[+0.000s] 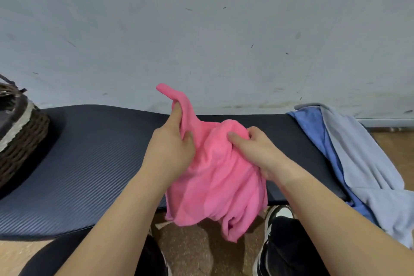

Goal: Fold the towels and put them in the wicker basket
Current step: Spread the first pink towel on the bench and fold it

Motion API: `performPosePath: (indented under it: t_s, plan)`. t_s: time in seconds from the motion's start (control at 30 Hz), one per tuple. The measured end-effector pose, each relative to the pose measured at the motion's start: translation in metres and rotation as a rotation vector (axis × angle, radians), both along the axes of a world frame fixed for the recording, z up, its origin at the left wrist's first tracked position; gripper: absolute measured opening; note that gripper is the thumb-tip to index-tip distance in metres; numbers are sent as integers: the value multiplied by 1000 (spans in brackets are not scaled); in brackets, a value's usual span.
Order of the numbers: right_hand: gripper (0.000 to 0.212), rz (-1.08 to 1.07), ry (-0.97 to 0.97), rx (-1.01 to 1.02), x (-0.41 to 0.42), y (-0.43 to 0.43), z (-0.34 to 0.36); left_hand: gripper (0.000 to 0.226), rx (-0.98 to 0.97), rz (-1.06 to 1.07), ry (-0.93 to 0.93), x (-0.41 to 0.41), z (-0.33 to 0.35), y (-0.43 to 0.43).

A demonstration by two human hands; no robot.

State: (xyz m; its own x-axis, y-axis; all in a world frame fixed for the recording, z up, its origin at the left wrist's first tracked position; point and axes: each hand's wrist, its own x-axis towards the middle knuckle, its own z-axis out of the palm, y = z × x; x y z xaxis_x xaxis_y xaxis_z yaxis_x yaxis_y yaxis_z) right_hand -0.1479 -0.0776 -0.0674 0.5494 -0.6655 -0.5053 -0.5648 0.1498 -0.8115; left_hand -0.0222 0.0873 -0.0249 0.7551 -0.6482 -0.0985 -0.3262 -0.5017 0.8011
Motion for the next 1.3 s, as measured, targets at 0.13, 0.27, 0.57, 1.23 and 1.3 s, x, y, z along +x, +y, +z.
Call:
performPosePath:
  t_s: [0.13,0.27,0.57,1.23,1.3]
  plan:
    - [29,-36,-142,102,-13,-17,23,87,-48,132,-18,11,4,6]
    - [24,-210,-145,-128,-44,-51,45,92,-13,191,-142,9,13,13]
    - [62,-27,299,-1038,-75,-119,52,71,-76,-144,-154,-31,-15,-25]
    - [74,318,374,-818,-61,-74,2,88,29,-376,50,-44,-20,-44]
    - [88,468,-22,-625,-48,-41,22,93,-21,-402,94,-47,-13,-40]
